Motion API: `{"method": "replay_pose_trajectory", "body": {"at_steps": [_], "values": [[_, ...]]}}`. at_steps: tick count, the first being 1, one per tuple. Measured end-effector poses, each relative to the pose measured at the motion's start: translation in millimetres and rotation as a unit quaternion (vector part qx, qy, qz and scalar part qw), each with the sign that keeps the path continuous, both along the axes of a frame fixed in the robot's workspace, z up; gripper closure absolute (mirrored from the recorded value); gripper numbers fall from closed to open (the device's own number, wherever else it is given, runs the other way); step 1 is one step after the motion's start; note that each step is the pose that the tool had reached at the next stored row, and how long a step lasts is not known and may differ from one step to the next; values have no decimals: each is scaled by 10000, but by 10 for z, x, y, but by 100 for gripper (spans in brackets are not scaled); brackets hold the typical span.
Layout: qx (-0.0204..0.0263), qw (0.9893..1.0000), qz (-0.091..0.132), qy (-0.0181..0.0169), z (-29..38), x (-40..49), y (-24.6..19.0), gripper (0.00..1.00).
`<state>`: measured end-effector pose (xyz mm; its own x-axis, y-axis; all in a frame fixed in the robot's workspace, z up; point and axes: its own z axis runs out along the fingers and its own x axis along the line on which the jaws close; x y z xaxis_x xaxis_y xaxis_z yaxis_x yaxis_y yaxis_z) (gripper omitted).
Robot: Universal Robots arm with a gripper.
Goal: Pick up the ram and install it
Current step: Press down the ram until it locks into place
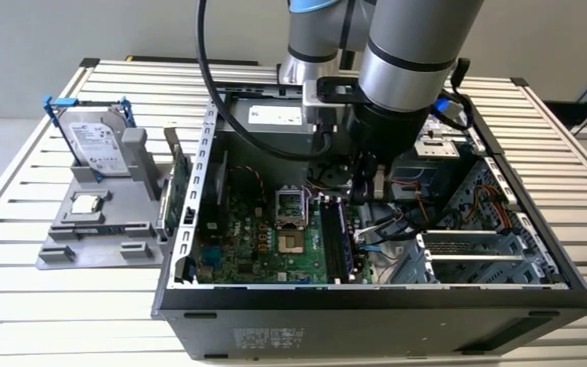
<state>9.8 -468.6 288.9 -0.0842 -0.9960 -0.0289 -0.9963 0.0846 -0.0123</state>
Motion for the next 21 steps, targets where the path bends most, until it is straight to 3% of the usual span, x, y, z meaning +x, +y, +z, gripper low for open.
{"method": "replay_pose_trajectory", "body": {"at_steps": [13, 21], "values": [[0, 10000, 63, 0, 73, 0, 0, 100], [0, 10000, 63, 0, 151, 0, 0, 100]]}}
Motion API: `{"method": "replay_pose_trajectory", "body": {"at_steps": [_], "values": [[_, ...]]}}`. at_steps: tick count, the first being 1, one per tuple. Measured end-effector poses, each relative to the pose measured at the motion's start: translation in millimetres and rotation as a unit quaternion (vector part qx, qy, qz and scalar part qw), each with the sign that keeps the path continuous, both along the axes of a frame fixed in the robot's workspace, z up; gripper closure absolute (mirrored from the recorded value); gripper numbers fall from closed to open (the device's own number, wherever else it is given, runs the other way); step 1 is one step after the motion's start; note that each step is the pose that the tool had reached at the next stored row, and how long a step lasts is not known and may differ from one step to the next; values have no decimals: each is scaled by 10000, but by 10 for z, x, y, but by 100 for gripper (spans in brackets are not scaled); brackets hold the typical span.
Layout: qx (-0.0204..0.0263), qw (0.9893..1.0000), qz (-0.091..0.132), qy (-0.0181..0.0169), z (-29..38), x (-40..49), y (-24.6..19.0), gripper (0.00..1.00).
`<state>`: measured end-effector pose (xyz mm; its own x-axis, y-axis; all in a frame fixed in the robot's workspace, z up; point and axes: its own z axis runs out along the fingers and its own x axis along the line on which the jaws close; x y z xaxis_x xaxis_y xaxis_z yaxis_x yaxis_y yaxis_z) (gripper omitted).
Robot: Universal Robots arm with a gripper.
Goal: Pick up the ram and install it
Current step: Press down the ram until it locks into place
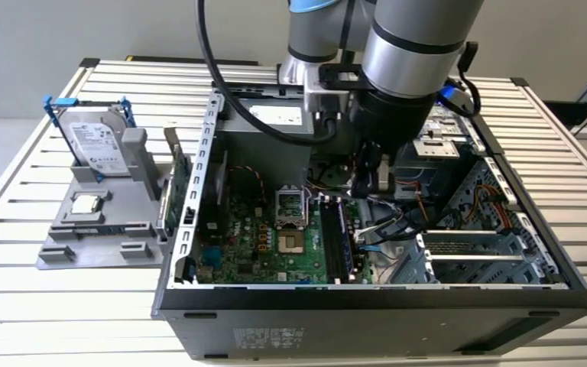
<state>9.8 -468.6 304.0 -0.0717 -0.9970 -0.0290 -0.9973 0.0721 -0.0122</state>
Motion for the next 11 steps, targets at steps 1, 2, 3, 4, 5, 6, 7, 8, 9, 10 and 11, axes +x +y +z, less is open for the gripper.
{"method": "replay_pose_trajectory", "body": {"at_steps": [1, 2, 3, 4, 5, 6, 7, 8, 9, 10, 11], "values": [[0, 10000, 0, 0, 9, 0, 0, 100], [0, 10000, 0, 0, 17, 0, 0, 100], [0, 10000, 0, 0, 24, 0, 0, 100], [0, 10000, 0, 0, 29, 0, 0, 100], [1, 10000, 0, 0, 34, 0, 0, 100], [1, 10000, 0, 0, 38, 0, 0, 100], [1, 10000, 0, -1, 40, 0, 0, 100], [0, 10000, 0, 0, 44, 0, 0, 100], [0, 10000, 0, 0, 45, 0, 0, 100], [0, 10000, 0, 0, 46, 0, 0, 100], [0, 10000, 0, 0, 45, 0, 0, 100]]}}
